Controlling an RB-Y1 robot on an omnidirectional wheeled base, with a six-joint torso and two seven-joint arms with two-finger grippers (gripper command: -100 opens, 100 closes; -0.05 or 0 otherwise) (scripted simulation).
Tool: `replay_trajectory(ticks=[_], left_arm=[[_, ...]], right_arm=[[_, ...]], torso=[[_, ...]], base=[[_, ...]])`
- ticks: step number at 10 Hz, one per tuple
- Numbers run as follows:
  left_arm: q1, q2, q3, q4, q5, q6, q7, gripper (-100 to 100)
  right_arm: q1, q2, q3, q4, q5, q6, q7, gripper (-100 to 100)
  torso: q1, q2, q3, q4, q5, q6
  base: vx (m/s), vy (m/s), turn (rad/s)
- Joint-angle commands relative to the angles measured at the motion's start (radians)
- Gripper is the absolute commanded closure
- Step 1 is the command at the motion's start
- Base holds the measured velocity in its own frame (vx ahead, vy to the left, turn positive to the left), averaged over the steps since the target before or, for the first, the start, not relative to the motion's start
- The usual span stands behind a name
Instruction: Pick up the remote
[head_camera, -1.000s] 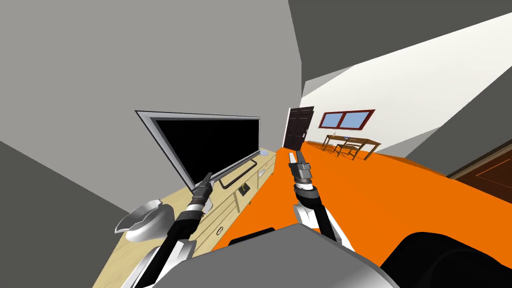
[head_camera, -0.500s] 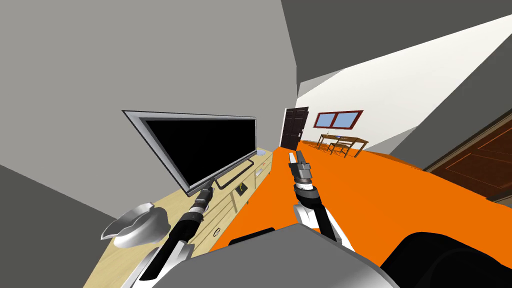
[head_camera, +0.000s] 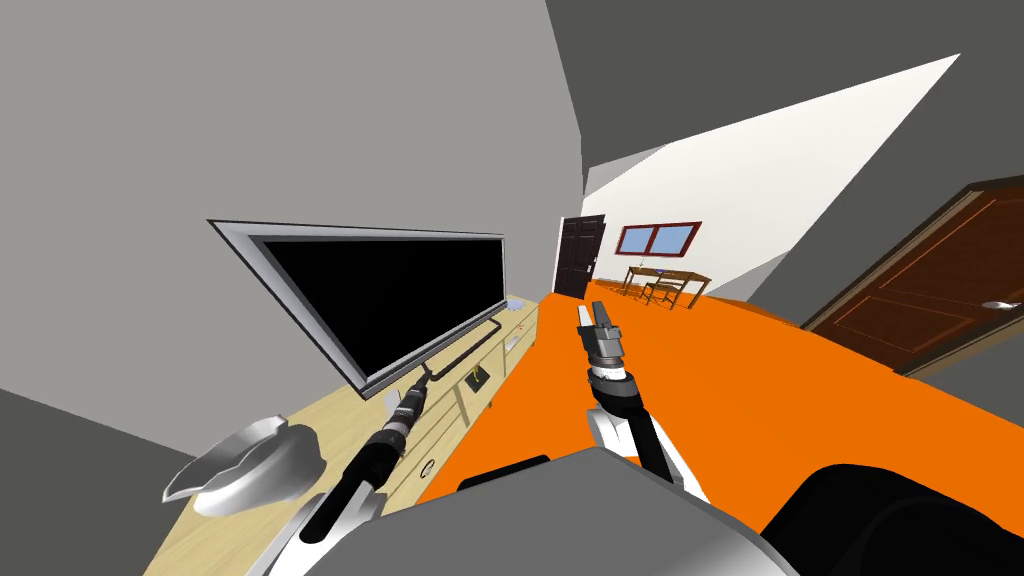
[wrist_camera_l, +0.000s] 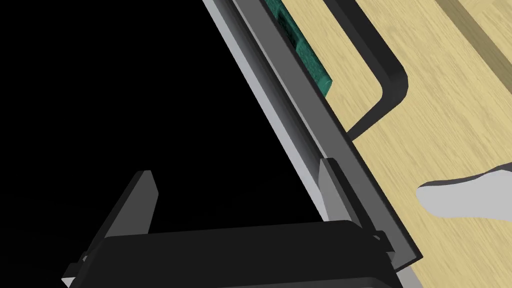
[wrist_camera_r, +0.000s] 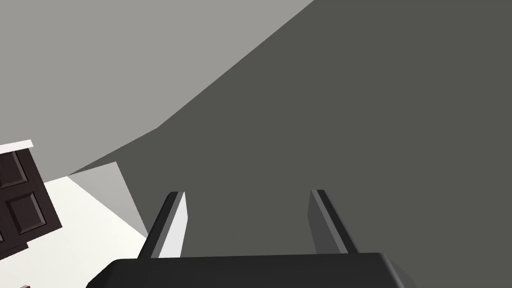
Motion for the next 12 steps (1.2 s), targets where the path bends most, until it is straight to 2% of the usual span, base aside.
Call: replay_trajectory(ticks=[1, 2, 3, 4, 5, 6, 7, 9, 10, 11, 12], left_arm=[[0.006, 0.015, -0.004, -0.003, 0.01, 0.046, -0.005, -100], [-0.001, 0.042, -0.012, 0.03, 0.029, 0.074, -0.016, -100], [-0.001, 0.042, -0.012, 0.03, 0.029, 0.092, -0.016, -100], [-0.008, 0.069, -0.021, 0.063, 0.05, 0.13, -0.027, -100], [-0.008, 0.069, -0.021, 0.063, 0.05, 0.137, -0.027, -100], [-0.016, 0.096, -0.029, 0.096, 0.072, 0.181, -0.039, -100], [-0.016, 0.096, -0.029, 0.096, 0.072, 0.181, -0.039, -100], [-0.033, 0.15, -0.047, 0.162, 0.118, 0.248, -0.061, -100], [-0.033, 0.15, -0.047, 0.162, 0.118, 0.266, -0.061, -100], [-0.042, 0.176, -0.056, 0.194, 0.143, 0.29, -0.072, -100], [-0.042, 0.176, -0.056, 0.194, 0.143, 0.306, -0.072, -100]], right_arm=[[0.0, 0.0, 0.0, 0.0, 0.0, 0.0, 0.0, 0], [0.0, 0.0, 0.0, 0.0, 0.0, 0.0, 0.0, 0], [0.0, 0.0, 0.0, 0.0, 0.0, 0.0, 0.0, 0], [0.0, 0.0, 0.0, 0.0, 0.0, 0.0, 0.0, 0], [0.0, 0.0, 0.0, 0.0, 0.0, 0.0, 0.0, 0], [0.0, 0.0, 0.0, 0.0, 0.0, 0.0, 0.0, 0], [0.0, 0.0, 0.0, 0.0, 0.0, 0.0, 0.0, 0], [0.0, 0.0, 0.0, 0.0, 0.0, 0.0, 0.0, 0], [0.0, 0.0, 0.0, 0.0, 0.0, 0.0, 0.0, 0], [0.0, 0.0, 0.0, 0.0, 0.0, 0.0, 0.0, 0], [0.0, 0.0, 0.0, 0.0, 0.0, 0.0, 0.0, 0]], torso=[[0.0, 0.0, 0.0, 0.0, 0.0, 0.0], [0.0, 0.0, 0.0, 0.0, 0.0, 0.0], [0.0, 0.0, 0.0, 0.0, 0.0, 0.0], [0.001, -0.001, 0.0, 0.0, 0.0, 0.0], [0.001, -0.001, 0.0, 0.0, 0.0, 0.0], [0.001, -0.001, 0.0, 0.0, 0.0, 0.0], [0.001, -0.001, 0.0, 0.0, 0.0, 0.0], [0.002, -0.001, -0.001, 0.0, 0.0, 0.0], [0.003, -0.002, -0.001, 0.0, 0.001, 0.0], [0.003, -0.002, -0.001, 0.0, 0.001, -0.001], [0.003, -0.002, -0.001, 0.0, 0.001, 0.0]], base=[[-0.02, -0.005, -0.06], [-0.018, -0.004, -0.127], [-0.017, 0.0, -0.064], [-0.014, 0.001, -0.127], [-0.013, 0.005, -0.064], [-0.015, 0.005, -0.123], [-0.011, 0.011, -0.071], [-0.007, 0.027, -0.173], [-0.005, 0.034, -0.08], [0.001, 0.026, -0.124], [0.002, 0.025, -0.068]])
